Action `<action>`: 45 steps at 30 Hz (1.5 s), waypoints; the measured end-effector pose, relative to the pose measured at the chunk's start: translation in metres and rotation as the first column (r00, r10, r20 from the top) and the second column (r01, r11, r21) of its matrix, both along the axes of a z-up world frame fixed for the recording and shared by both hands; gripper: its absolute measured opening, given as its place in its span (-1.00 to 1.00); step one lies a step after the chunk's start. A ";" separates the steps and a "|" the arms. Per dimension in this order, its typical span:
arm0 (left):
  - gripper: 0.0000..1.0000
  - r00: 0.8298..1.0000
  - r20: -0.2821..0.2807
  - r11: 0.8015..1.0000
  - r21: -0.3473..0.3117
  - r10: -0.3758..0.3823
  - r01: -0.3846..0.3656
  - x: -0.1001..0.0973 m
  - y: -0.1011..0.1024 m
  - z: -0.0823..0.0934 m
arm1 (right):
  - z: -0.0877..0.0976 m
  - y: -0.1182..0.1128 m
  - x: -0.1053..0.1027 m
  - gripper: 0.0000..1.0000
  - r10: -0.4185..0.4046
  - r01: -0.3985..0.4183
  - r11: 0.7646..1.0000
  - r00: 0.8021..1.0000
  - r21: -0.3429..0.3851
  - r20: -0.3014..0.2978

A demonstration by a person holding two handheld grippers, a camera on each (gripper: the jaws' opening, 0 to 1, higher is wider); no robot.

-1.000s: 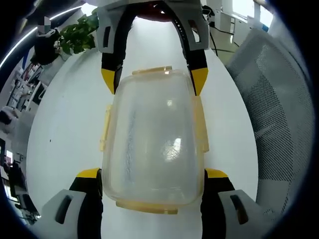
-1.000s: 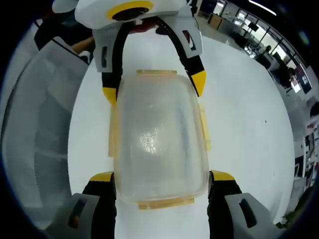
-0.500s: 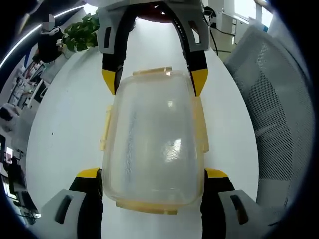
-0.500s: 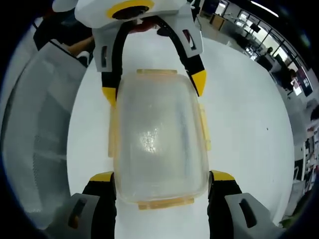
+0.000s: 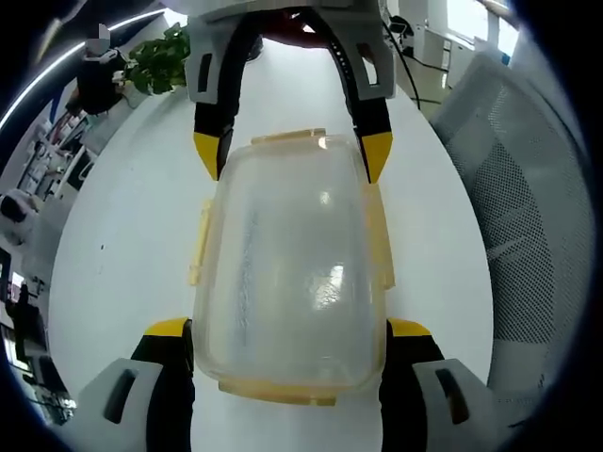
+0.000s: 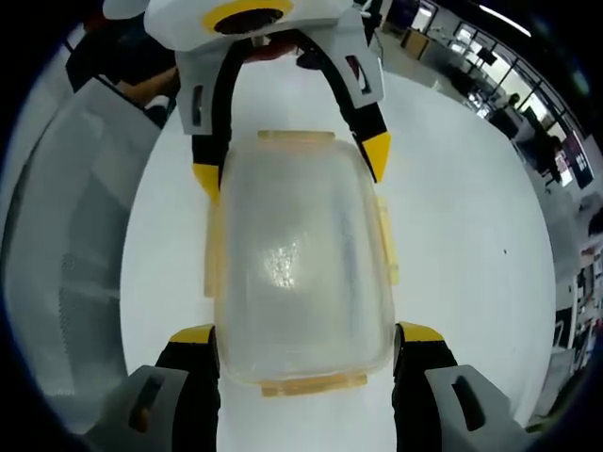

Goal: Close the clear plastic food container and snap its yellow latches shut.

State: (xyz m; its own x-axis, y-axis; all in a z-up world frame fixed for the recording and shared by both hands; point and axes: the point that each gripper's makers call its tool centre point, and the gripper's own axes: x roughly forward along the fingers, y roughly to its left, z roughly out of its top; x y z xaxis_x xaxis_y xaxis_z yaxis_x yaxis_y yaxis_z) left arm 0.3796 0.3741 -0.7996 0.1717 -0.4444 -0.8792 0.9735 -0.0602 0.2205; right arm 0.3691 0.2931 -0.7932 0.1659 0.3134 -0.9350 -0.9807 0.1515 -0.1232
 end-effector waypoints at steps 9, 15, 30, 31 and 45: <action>0.63 1.000 -0.001 1.000 -0.006 0.009 -0.009 0.009 -0.001 0.001 | 0.000 -0.001 0.010 0.50 0.010 -0.010 1.000 1.000 0.004 0.002; 0.63 1.000 0.000 1.000 -0.005 0.011 -0.011 0.019 -0.003 0.001 | 0.000 -0.002 0.020 0.50 0.009 -0.009 1.000 1.000 -0.006 0.002; 0.63 1.000 0.002 1.000 -0.005 0.007 -0.007 0.041 -0.004 0.001 | 0.002 -0.003 0.041 0.50 -0.001 0.001 1.000 1.000 0.001 0.005; 0.63 1.000 0.002 1.000 -0.005 0.008 -0.008 0.042 -0.004 0.001 | 0.001 -0.003 0.042 0.50 0.000 0.000 1.000 1.000 0.001 0.005; 0.64 1.000 0.004 1.000 -0.009 0.011 -0.011 0.050 -0.006 0.002 | 0.002 -0.004 0.050 0.51 -0.001 0.001 1.000 1.000 0.005 0.007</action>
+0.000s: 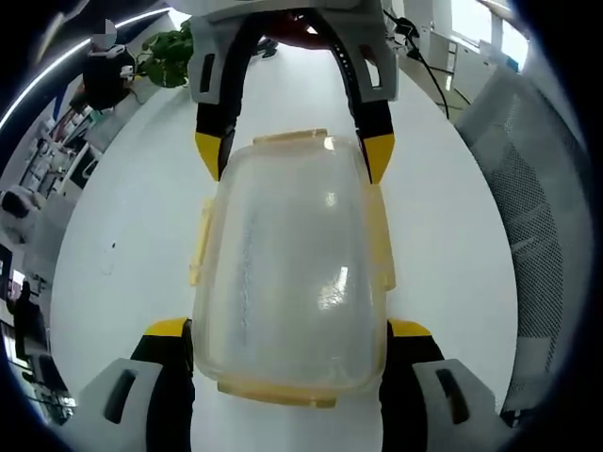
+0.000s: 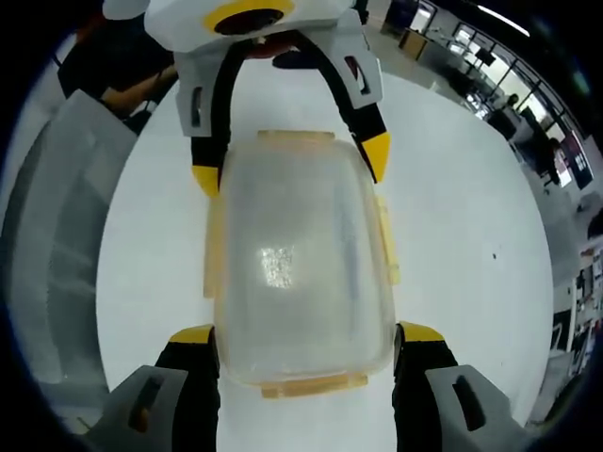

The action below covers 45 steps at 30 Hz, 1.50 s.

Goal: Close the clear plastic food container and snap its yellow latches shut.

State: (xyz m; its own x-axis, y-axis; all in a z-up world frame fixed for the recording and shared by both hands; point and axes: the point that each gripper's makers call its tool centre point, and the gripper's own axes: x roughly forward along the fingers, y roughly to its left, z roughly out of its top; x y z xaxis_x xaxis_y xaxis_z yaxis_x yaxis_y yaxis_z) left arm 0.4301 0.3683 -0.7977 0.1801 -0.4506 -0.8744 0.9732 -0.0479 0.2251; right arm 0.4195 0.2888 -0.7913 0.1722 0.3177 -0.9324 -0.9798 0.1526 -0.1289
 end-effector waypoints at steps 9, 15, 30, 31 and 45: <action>0.63 1.000 0.004 1.000 0.008 0.002 -0.002 0.000 0.000 0.000 | 0.000 0.000 0.000 0.51 -0.002 0.002 1.000 1.000 0.003 0.002; 0.64 1.000 0.007 1.000 0.019 0.000 -0.001 -0.001 0.001 0.000 | 0.000 0.000 -0.001 0.54 0.008 -0.008 1.000 1.000 -0.004 0.018; 0.93 0.998 0.035 0.997 -0.048 0.057 -0.055 -0.002 0.001 0.014 | 0.009 -0.007 -0.001 0.92 -0.114 0.107 0.992 0.988 0.066 0.104; 0.93 0.998 0.031 0.997 -0.050 0.062 -0.061 -0.003 0.002 0.014 | 0.009 -0.007 -0.004 0.92 -0.117 0.110 0.992 0.988 0.069 0.100; 0.92 0.985 -0.007 0.975 -0.147 0.170 -0.169 -0.017 0.006 0.022 | 0.021 -0.010 -0.013 0.89 -0.261 0.238 0.957 0.956 0.167 0.133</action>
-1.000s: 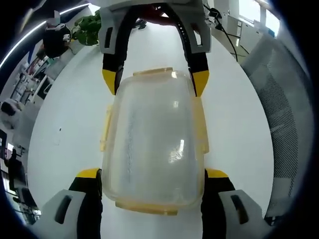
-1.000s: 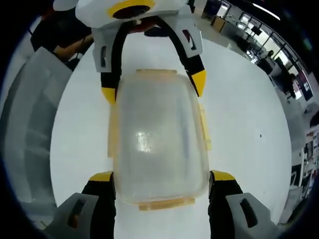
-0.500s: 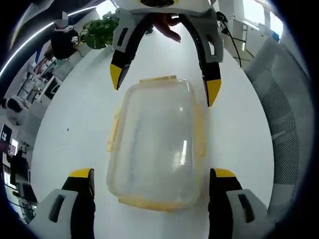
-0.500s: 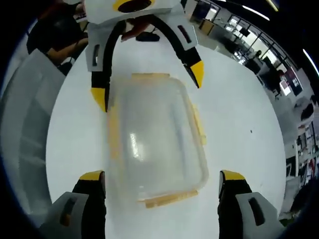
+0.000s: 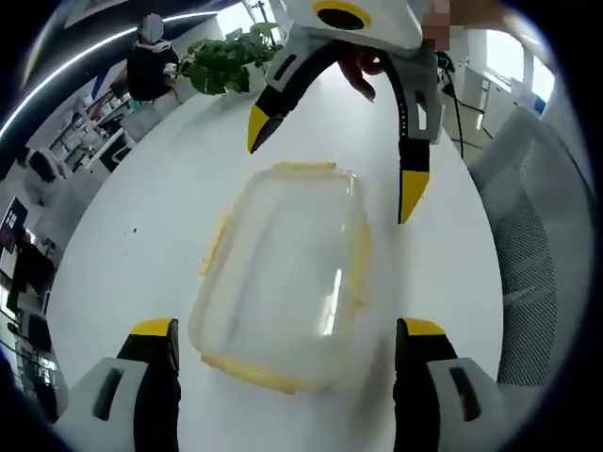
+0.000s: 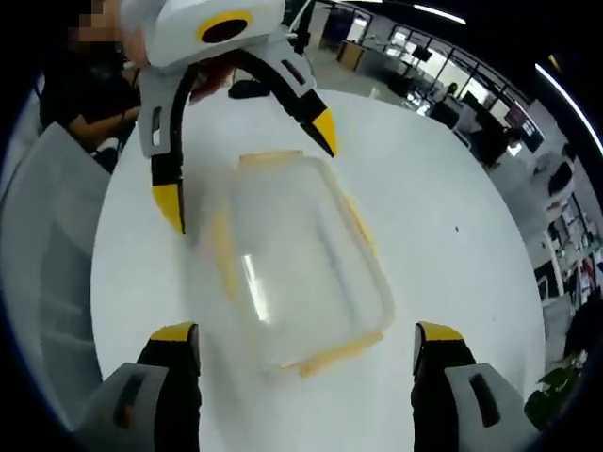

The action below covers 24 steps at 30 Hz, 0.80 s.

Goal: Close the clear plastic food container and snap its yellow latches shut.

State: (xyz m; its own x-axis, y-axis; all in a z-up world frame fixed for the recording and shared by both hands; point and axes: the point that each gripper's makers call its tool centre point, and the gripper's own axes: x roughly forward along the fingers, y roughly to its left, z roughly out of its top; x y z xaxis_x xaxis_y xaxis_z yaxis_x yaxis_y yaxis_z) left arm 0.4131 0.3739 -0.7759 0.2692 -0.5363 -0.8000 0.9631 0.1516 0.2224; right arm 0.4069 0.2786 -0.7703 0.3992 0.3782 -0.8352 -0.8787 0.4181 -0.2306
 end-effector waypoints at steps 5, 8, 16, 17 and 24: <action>0.92 0.999 -0.005 0.998 -0.046 0.041 -0.041 -0.006 0.001 0.003 | 0.006 -0.003 -0.001 0.87 -0.080 0.078 0.995 0.997 0.055 0.024; 0.92 0.998 -0.007 0.996 -0.072 0.057 -0.057 -0.011 0.001 0.004 | 0.008 -0.005 -0.006 0.87 -0.129 0.125 0.987 0.991 0.100 0.032; 0.95 0.991 -0.029 0.980 -0.151 0.127 -0.130 -0.020 0.006 0.007 | 0.008 -0.013 -0.020 0.86 -0.199 0.191 0.968 0.979 0.160 0.035; 0.95 0.991 -0.033 0.978 -0.158 0.134 -0.137 -0.021 0.007 0.007 | 0.009 -0.013 -0.021 0.85 -0.220 0.211 0.959 0.975 0.187 0.029; 0.95 0.983 -0.047 0.957 -0.222 0.180 -0.186 -0.030 0.012 0.011 | 0.014 -0.014 -0.034 0.81 -0.233 0.216 0.948 0.971 0.234 0.047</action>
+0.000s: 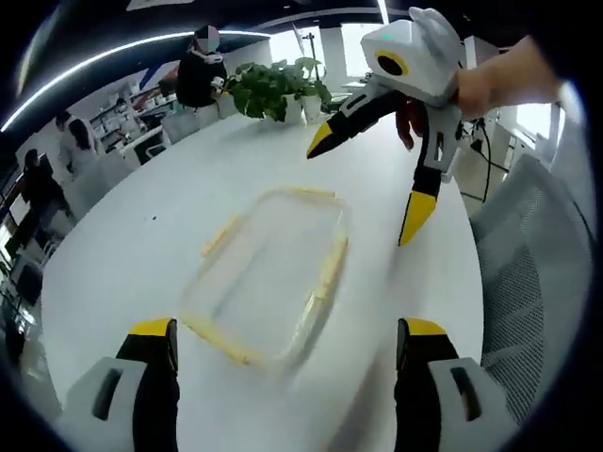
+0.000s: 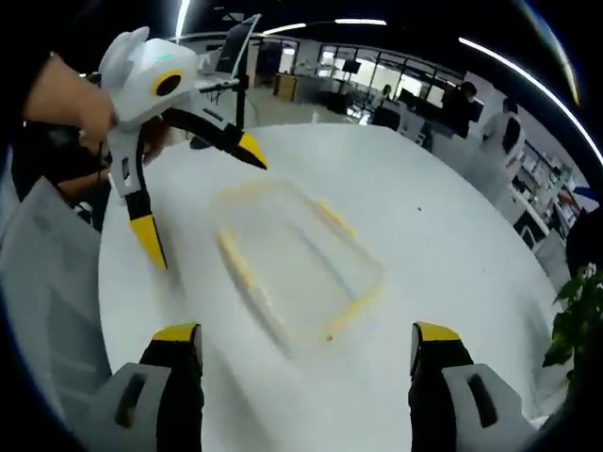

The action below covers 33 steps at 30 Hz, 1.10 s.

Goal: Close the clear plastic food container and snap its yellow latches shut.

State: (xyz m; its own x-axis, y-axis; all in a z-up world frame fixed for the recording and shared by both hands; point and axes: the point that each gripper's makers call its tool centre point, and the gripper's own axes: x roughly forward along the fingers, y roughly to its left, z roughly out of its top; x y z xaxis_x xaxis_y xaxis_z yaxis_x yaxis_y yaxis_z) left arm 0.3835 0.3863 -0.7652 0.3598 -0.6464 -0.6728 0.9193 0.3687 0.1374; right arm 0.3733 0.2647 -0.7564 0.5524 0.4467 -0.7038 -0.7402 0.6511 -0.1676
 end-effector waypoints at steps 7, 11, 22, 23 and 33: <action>0.94 0.999 -0.019 0.999 -0.038 0.037 -0.038 -0.017 0.010 -0.004 | 0.005 -0.004 -0.010 0.81 -0.033 0.031 0.998 0.999 0.053 0.041; 0.95 0.997 -0.029 0.993 -0.092 0.073 -0.076 -0.025 0.012 -0.002 | 0.002 -0.009 -0.020 0.81 -0.052 0.049 0.997 0.998 0.053 0.045; 0.96 0.991 -0.034 0.981 -0.143 0.127 -0.131 -0.042 0.024 0.001 | 0.001 -0.014 -0.038 0.81 -0.095 0.087 0.991 0.992 0.100 0.080; 0.96 0.990 -0.032 0.978 -0.156 0.135 -0.138 -0.044 0.025 0.003 | 0.000 -0.015 -0.039 0.80 -0.094 0.086 0.992 0.992 0.097 0.080; 0.97 0.987 -0.032 0.969 -0.187 0.155 -0.159 -0.059 0.034 0.004 | -0.001 -0.021 -0.057 0.80 -0.113 0.102 0.986 0.990 0.129 0.086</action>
